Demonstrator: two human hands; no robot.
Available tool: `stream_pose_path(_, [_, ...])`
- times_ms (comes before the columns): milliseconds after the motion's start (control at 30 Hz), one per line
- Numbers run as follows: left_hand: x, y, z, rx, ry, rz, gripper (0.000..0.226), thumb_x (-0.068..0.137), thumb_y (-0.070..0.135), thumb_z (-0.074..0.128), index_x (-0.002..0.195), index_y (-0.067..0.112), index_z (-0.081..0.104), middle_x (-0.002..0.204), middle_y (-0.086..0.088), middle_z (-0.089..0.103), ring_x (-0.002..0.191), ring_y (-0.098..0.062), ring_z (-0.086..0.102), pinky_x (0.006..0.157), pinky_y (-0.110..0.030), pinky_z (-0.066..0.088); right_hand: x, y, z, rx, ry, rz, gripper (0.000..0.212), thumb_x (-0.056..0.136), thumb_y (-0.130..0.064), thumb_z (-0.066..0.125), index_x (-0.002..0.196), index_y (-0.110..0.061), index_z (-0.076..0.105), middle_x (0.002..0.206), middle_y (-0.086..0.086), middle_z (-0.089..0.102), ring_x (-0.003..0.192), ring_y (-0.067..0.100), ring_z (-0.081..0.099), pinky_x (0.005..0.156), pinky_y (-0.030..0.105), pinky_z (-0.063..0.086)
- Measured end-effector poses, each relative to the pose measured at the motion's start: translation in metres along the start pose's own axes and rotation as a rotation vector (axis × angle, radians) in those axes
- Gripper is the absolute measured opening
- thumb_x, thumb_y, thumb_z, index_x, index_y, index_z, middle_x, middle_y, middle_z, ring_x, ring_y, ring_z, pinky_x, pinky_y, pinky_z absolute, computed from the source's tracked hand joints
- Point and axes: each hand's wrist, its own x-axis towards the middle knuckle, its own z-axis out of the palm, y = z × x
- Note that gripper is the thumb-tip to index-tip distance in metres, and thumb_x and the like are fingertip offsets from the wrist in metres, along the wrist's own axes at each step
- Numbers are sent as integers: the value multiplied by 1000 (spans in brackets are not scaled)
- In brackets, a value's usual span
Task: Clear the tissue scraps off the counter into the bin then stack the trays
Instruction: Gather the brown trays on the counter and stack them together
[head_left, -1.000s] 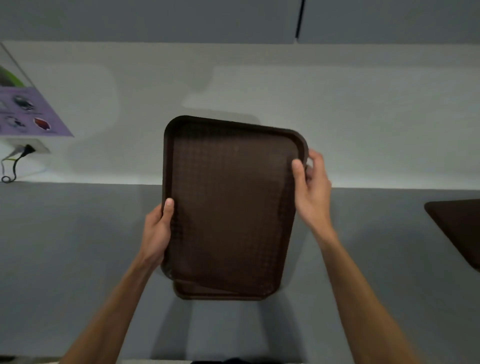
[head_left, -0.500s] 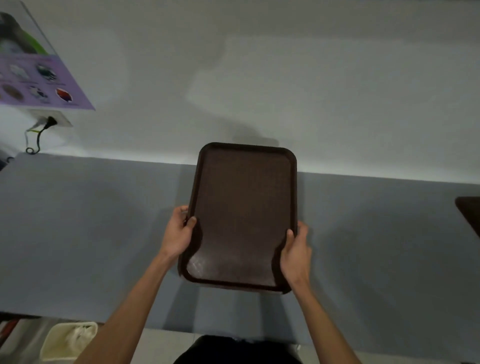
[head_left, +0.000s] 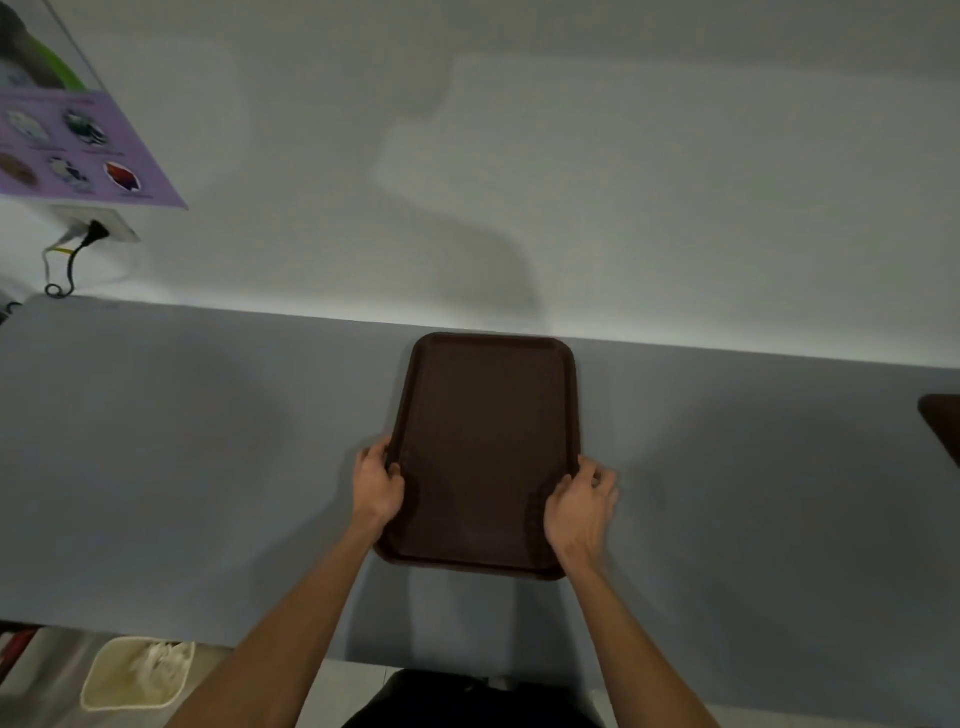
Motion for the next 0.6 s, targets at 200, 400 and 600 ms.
stream_pose_path(200, [-6, -11, 7, -49, 31, 8, 51, 98, 0, 55, 145, 19, 58, 130, -10, 71, 123, -34, 65, 107, -44, 50, -9, 27, 18, -72, -28, 1, 45, 109, -26, 46, 153, -21, 42, 134, 21, 56, 119, 40, 51, 97, 55, 52])
stream_pose_path(400, [1, -2, 18, -47, 45, -5, 48, 99, 6, 60, 145, 21, 58, 124, -16, 72, 119, -36, 65, 104, -42, 50, 10, 24, 10, -139, -57, 33, 50, 111, -34, 38, 161, -34, 28, 131, 14, 59, 117, 35, 59, 92, 50, 52])
stream_pose_path(600, [10, -13, 40, -10, 53, -15, 52, 100, 13, 62, 149, 28, 53, 113, -23, 66, 117, -40, 57, 109, -46, 46, 15, 27, 6, -158, -83, 56, 51, 112, -43, 31, 162, -44, 18, 122, 9, 53, 99, 35, 65, 84, 49, 54])
